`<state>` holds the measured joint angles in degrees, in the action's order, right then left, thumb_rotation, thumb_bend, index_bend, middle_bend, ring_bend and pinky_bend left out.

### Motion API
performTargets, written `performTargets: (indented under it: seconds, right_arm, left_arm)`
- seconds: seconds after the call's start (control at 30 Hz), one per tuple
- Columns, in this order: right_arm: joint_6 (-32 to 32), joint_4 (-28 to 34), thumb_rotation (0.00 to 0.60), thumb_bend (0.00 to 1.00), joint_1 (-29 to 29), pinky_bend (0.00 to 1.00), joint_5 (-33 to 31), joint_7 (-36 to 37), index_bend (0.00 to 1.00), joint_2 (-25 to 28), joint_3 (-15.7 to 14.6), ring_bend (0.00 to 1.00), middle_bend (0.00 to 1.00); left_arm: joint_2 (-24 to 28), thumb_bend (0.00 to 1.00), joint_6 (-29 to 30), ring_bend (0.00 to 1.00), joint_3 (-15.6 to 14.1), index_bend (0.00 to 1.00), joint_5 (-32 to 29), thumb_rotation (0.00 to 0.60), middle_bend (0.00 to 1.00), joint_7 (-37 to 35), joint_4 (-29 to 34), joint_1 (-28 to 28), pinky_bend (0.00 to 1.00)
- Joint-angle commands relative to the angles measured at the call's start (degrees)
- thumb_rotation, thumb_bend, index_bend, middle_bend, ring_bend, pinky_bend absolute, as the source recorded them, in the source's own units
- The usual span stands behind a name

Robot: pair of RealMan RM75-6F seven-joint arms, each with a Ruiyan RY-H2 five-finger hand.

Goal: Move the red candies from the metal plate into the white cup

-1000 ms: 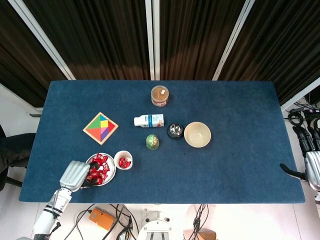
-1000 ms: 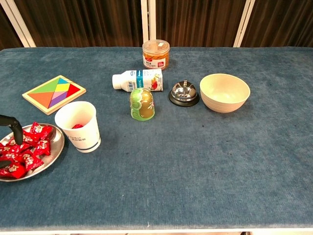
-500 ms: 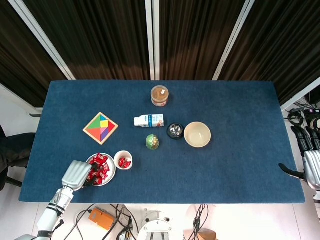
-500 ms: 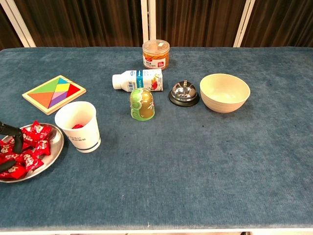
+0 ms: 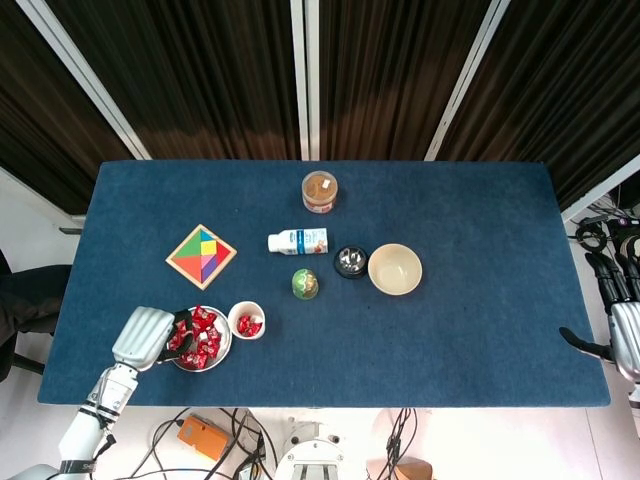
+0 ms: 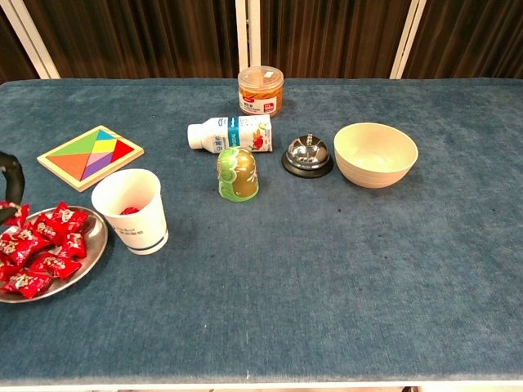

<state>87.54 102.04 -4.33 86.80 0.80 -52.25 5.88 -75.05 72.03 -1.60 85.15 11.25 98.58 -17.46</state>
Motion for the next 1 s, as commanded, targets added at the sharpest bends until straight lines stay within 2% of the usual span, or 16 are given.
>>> performTargets:
  seconds: [0.03, 0.33, 0.53, 0.63, 0.87, 1.0]
  right_arm:
    - [0.2, -0.2, 0.600, 0.22, 0.1, 0.12, 0.0, 0.2, 0.00, -0.1, 0.0, 0.00, 0.14]
    - [0.4, -0.8, 0.600, 0.22, 0.5, 0.12, -0.2, 1.0, 0.00, -0.1, -0.2, 0.00, 0.14]
    - [0.3, -1.5, 0.600, 0.22, 0.6, 0.12, -0.6, 1.7, 0.00, -0.4, -0.2, 0.00, 0.14]
    - [0.1, -1.8, 0.600, 0.22, 0.6, 0.12, -0.7, 1.8, 0.00, -0.5, -0.2, 0.00, 0.14]
    - [-0.3, -2.0, 0.600, 0.22, 0.4, 0.12, -0.9, 2.0, 0.00, -0.6, -0.1, 0.00, 0.14]
    - [-0.5, -1.9, 0.600, 0.22, 0.2, 0.12, -0.7, 1.8, 0.00, -0.6, 0.0, 0.00, 0.14]
  left_arm:
    - [1.6, 0.36, 0.6, 0.97, 2.3, 0.60, 1.4, 0.600, 1.00, -2.3, 3.1, -1.5, 0.90]
    - [-0.7, 0.35, -5.9, 0.97, 6.3, 0.60, -1.3, 0.600, 1.00, -1.5, 5.4, -7.4, 0.90]
    - [-3.7, 0.32, -9.9, 0.97, 6.9, 0.59, -5.1, 0.600, 1.00, 1.8, 4.4, -10.0, 0.90]
    - [-4.5, 0.29, -10.8, 0.97, 7.0, 0.55, -7.0, 0.600, 1.00, 3.9, 3.9, -10.7, 0.90]
    - [-4.7, 0.14, -8.0, 0.97, 6.4, 0.39, -7.1, 0.600, 1.00, 5.1, 5.0, -9.7, 0.90]
    - [-3.1, 0.13, -4.1, 0.97, 5.3, 0.37, -5.3, 0.600, 1.00, 4.0, 6.5, -7.4, 0.90]
